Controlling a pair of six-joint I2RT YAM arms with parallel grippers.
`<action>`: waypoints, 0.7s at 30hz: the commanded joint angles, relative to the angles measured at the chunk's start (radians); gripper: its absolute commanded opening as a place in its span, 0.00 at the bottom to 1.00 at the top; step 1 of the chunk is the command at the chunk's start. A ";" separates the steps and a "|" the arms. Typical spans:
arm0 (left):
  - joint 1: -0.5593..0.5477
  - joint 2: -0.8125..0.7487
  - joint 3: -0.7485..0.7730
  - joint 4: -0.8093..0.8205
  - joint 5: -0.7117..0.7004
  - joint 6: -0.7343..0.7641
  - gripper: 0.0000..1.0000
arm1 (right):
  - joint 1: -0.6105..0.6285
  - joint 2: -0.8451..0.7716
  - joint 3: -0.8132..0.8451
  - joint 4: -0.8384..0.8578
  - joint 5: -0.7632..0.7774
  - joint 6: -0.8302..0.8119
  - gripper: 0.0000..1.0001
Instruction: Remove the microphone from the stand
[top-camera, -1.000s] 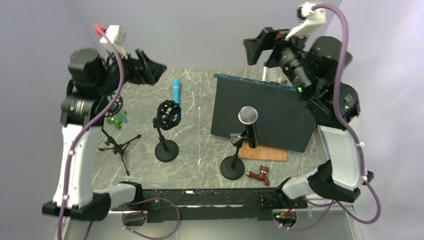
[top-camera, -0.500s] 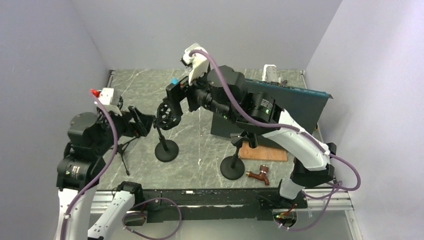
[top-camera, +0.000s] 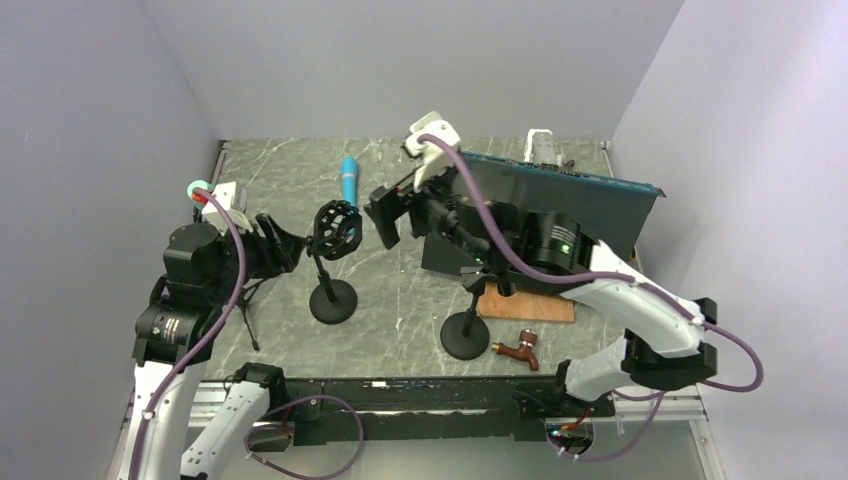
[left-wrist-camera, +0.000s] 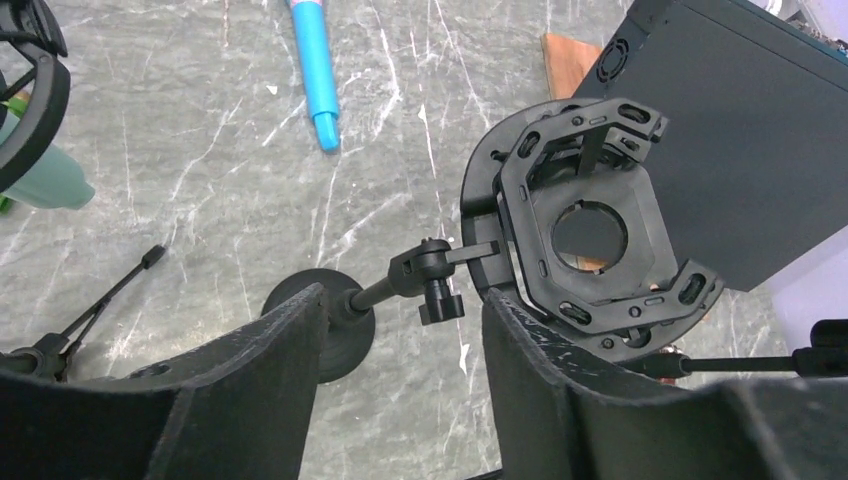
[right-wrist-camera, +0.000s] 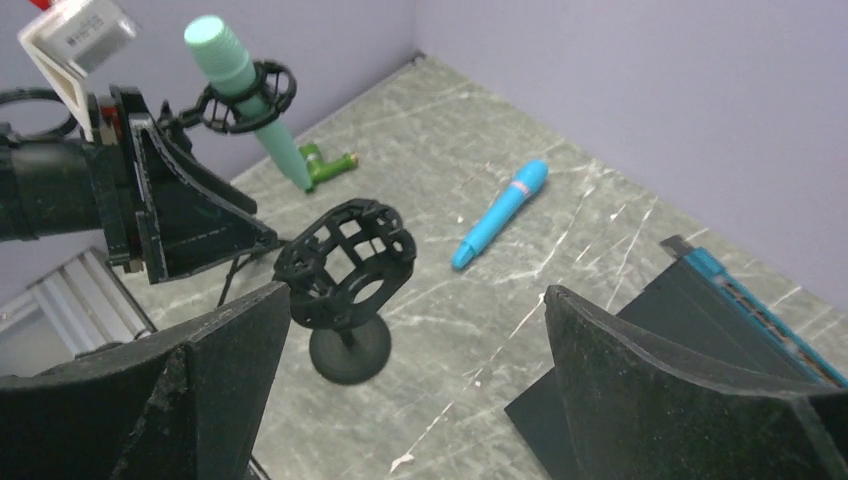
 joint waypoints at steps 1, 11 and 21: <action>-0.002 0.034 0.013 0.063 -0.031 -0.018 0.59 | 0.005 -0.110 -0.055 0.154 0.082 -0.043 1.00; -0.002 0.068 -0.021 0.109 -0.005 -0.018 0.53 | 0.005 -0.165 -0.113 0.199 0.106 -0.102 1.00; -0.002 0.056 -0.105 0.109 -0.010 -0.022 0.47 | 0.005 -0.168 -0.125 0.225 0.093 -0.097 1.00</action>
